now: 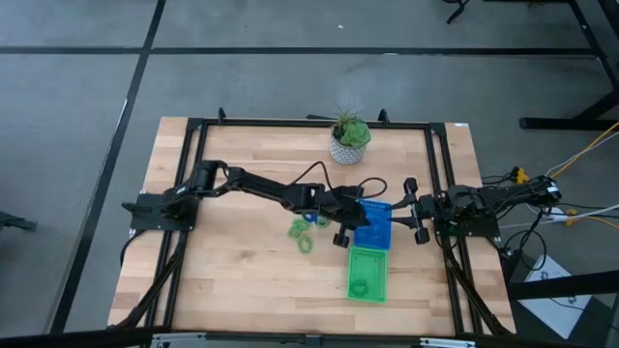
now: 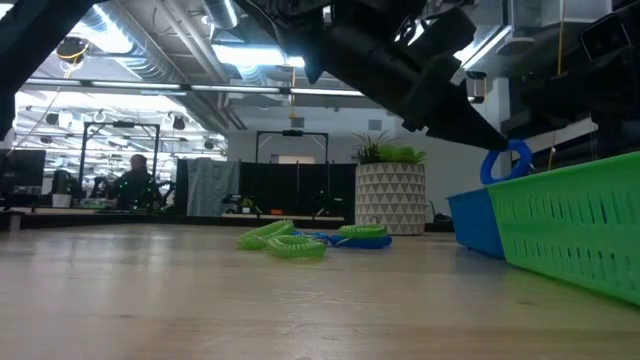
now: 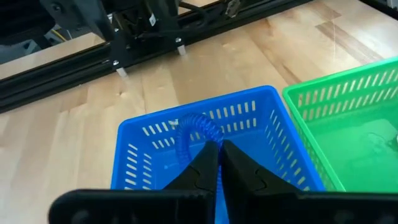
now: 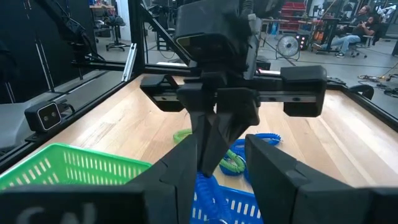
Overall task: Sort spring keychains
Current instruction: Put the blue spring keychain into the blue bin, then put the green spring keychain into the green bin
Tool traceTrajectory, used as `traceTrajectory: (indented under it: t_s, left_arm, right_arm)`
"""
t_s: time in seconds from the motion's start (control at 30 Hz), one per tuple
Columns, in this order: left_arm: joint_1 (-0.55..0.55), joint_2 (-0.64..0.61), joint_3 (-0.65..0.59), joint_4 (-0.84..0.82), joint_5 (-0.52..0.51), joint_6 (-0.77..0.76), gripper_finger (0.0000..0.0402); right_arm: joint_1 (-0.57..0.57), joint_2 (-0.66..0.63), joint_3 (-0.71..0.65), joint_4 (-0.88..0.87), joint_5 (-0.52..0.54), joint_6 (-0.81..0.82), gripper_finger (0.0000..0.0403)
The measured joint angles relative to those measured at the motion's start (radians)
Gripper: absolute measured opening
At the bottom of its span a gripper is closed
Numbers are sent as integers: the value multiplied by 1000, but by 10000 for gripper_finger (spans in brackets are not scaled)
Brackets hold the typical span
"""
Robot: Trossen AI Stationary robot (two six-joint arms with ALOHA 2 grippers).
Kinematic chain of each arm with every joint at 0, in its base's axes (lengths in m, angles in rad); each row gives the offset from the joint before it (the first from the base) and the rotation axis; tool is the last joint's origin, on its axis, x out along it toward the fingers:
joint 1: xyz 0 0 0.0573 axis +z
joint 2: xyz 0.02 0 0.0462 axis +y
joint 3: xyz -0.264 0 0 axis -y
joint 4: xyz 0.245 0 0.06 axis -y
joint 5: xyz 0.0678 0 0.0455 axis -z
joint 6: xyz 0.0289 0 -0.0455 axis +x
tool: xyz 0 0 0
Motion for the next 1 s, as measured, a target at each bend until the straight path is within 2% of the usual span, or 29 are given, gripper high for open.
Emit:
traceTrajectory:
  t_s: [0.23, 0.77, 1.0]
  left_arm:
    - [5, 0, 0, 1, -1, 17, 17]
    - [5, 0, 0, 1, -47, 26, 87]
    - [5, 0, 0, -3, -45, 6, 93]
  right_arm:
    - [0, 0, 0, 0, 0, 0, 136]
    - [0, 0, 0, 0, 0, 0, 136]
    - [0, 0, 0, 0, 0, 0, 136]
